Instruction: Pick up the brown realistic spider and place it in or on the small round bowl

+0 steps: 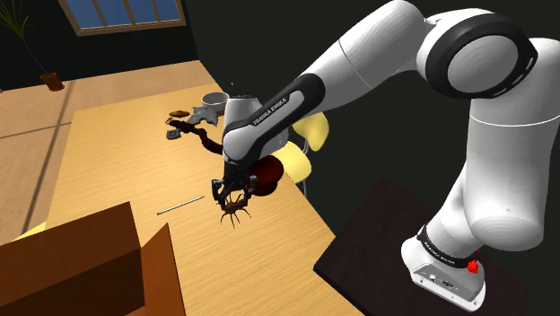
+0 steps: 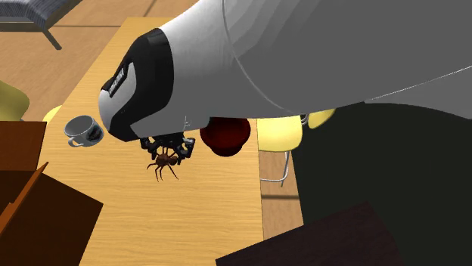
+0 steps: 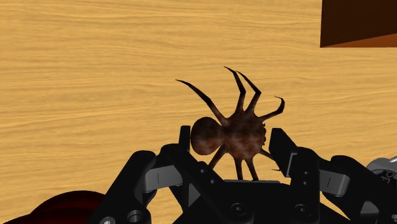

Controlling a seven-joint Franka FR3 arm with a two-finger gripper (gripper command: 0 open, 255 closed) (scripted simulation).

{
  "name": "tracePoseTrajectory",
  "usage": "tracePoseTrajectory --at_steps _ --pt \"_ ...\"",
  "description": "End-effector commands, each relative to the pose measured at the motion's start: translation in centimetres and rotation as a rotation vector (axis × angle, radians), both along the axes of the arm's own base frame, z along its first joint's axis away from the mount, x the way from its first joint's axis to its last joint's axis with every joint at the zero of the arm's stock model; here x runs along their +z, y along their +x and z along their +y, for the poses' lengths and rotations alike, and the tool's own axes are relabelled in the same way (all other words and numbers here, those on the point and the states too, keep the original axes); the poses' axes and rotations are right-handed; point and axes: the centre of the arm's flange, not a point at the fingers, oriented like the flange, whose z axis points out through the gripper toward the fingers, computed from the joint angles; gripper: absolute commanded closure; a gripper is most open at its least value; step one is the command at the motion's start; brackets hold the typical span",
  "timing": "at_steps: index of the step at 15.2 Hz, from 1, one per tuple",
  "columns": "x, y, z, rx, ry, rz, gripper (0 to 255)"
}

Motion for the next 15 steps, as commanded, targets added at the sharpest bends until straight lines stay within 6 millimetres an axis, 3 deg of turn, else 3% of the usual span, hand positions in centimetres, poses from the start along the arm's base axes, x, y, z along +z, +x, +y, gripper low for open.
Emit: tracePoseTrajectory --at_steps 1,10,15 --pt "1.1 0.0 0.1 0.000 0.000 0.000 255" --pt "5.4 0.0 0.1 0.000 0.000 0.000 255" --pt "5.7 2.6 -6.0 0.000 0.000 0.000 255"
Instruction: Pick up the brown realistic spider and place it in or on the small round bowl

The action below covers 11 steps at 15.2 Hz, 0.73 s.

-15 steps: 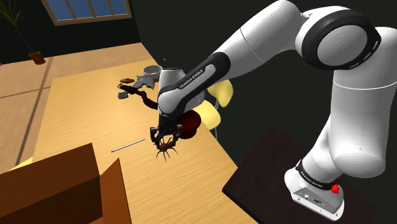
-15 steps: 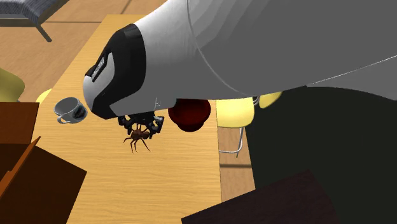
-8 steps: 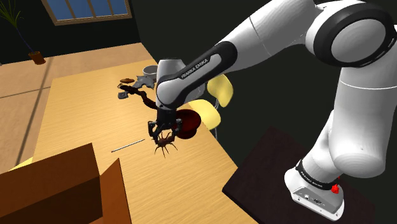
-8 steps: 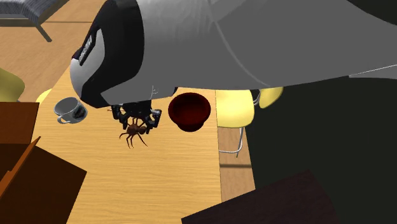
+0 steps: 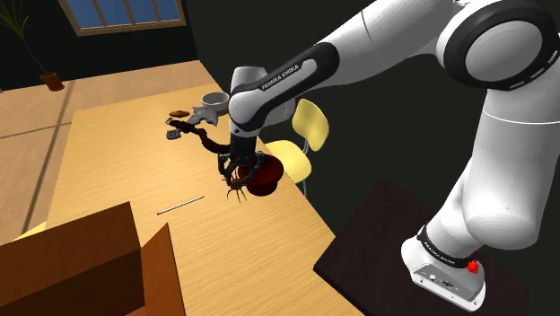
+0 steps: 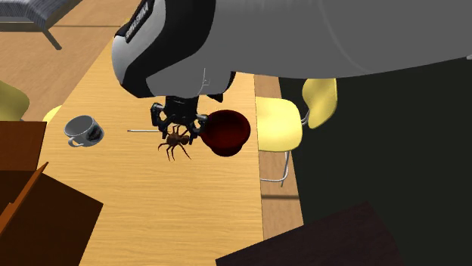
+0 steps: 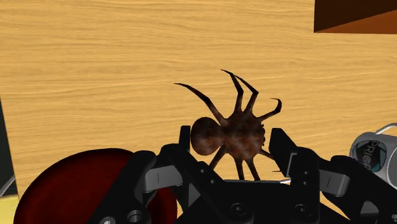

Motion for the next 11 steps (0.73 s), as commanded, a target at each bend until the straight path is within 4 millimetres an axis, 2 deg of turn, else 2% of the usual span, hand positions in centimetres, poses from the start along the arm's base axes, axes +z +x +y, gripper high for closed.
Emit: tracePoseTrajectory --at_steps 1,11 --pt "0.1 1.1 -2.2 0.001 0.000 0.000 255" --pt "0.8 6.3 -14.3 0.001 0.000 0.000 255"
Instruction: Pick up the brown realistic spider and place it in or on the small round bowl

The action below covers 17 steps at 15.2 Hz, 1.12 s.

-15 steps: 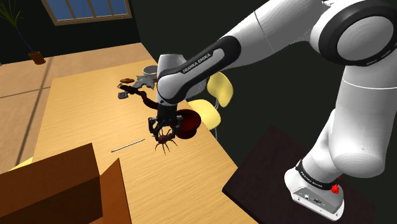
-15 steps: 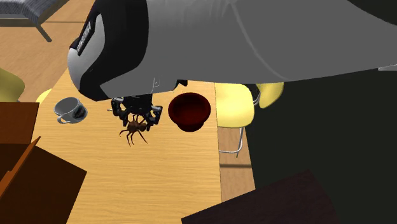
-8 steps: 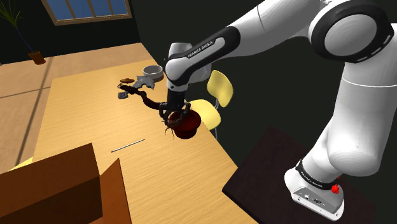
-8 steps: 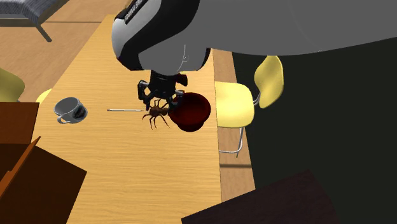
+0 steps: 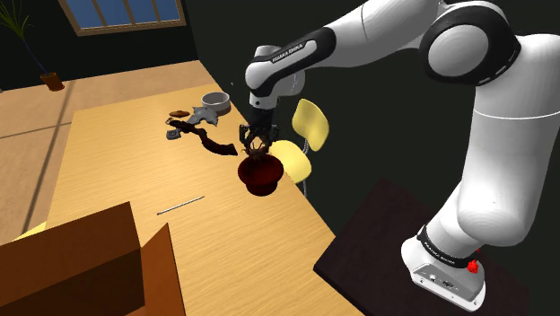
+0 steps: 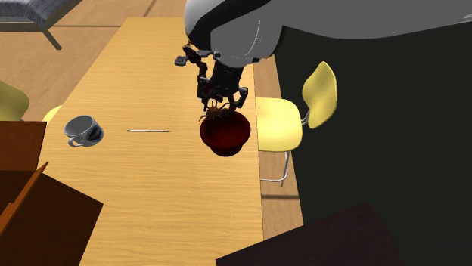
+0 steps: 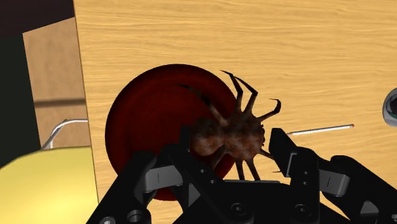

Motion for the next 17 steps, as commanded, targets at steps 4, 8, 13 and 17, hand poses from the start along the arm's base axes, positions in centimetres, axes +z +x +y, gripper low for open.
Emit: tracePoseTrajectory --at_steps 4,8,13,17 --pt "-1.0 1.6 -3.4 0.001 0.000 0.000 255" --pt "-3.1 1.6 -3.4 0.001 0.000 0.000 255" --pt "-4.4 1.3 -2.3 0.011 -0.076 -0.058 0" --pt "-7.5 1.0 0.4 0.037 -0.287 -0.219 0"
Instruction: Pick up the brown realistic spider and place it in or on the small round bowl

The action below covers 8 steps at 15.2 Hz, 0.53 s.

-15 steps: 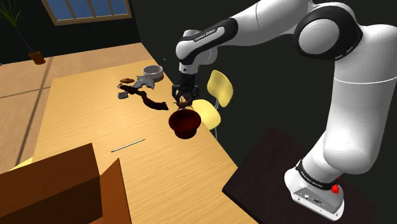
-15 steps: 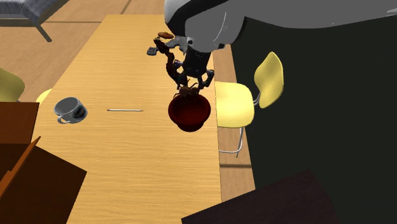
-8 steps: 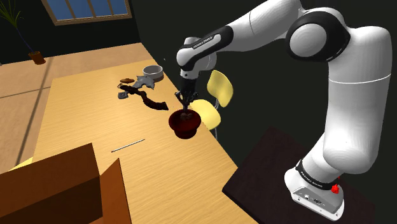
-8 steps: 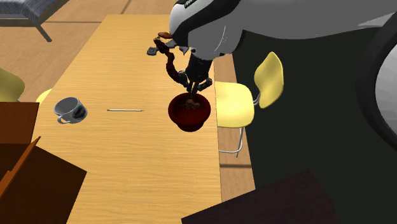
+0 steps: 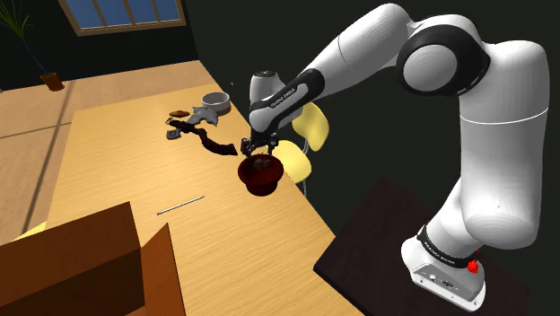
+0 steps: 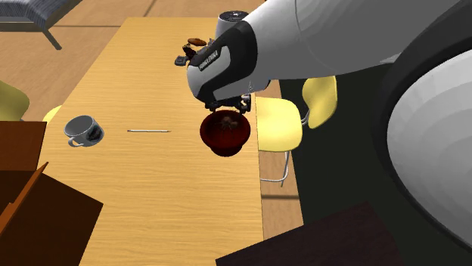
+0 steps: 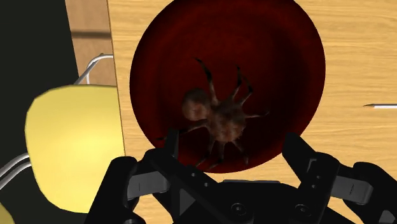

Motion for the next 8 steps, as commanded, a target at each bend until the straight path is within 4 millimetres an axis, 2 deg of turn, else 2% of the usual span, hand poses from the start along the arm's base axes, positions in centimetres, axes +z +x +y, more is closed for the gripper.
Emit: tracePoseTrajectory --at_steps 1,6,8 --pt "-1.1 0.1 0.5 0.009 -0.032 -0.034 0" --pt "-3.7 0.4 0.6 0.009 -0.032 -0.034 0" --pt "-4.0 0.4 0.6 0.009 -0.032 -0.034 0"
